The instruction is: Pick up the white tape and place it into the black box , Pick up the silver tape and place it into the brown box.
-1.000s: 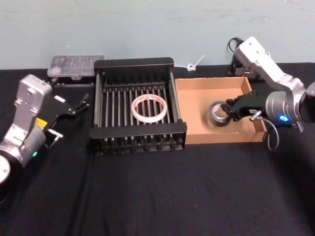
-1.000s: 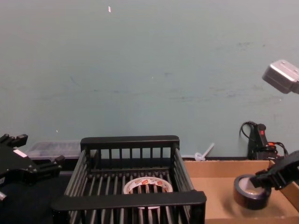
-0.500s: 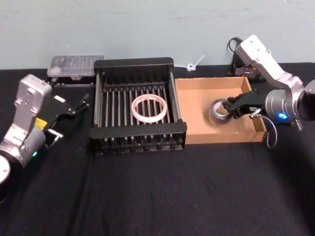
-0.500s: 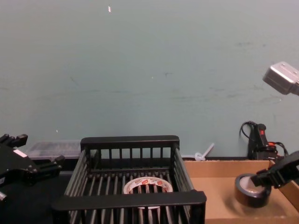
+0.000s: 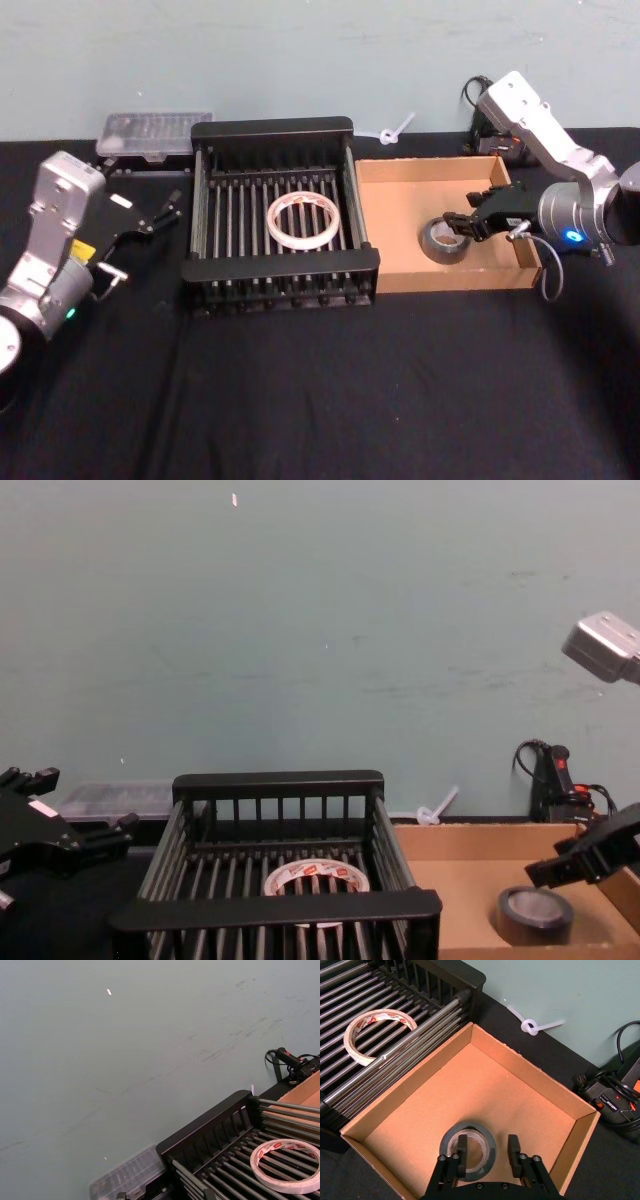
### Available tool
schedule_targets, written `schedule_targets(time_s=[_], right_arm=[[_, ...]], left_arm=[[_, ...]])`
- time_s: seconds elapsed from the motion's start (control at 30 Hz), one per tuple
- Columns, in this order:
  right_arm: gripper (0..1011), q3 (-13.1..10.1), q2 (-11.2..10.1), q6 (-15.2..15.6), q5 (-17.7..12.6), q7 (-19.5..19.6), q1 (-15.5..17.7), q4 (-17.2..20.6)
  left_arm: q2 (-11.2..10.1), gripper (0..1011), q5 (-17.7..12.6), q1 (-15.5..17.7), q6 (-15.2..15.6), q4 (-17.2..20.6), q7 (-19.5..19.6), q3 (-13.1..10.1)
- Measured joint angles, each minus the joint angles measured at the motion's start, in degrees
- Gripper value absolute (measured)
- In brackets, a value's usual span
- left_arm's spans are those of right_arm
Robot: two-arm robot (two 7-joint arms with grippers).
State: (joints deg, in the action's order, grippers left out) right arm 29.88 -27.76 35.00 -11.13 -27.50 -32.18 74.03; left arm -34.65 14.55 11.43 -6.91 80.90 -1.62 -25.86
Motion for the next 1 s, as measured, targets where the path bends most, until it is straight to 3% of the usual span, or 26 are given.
schedule_targets(time_s=[0.07,0.17,0.57,1.0], right_arm=[[521,0.0,0.0,0.0,0.0,0.0,0.0,0.0],[663,0.0,0.0,0.0,0.0,0.0,0.0,0.0],[982,0.0,0.0,0.0,0.0,0.0,0.0,0.1],[1002,0.0,0.0,0.0,0.0,0.0,0.0,0.1]], left_arm=[[0.0,1001,0.0,0.0,0.0,0.0,0.0,0.0],[0.0,1001,0.0,0.0,0.0,0.0,0.0,0.0],[0.0,1002,0.0,0.0,0.0,0.0,0.0,0.0],[0.0,1001,0.0,0.0,0.0,0.0,0.0,0.0]])
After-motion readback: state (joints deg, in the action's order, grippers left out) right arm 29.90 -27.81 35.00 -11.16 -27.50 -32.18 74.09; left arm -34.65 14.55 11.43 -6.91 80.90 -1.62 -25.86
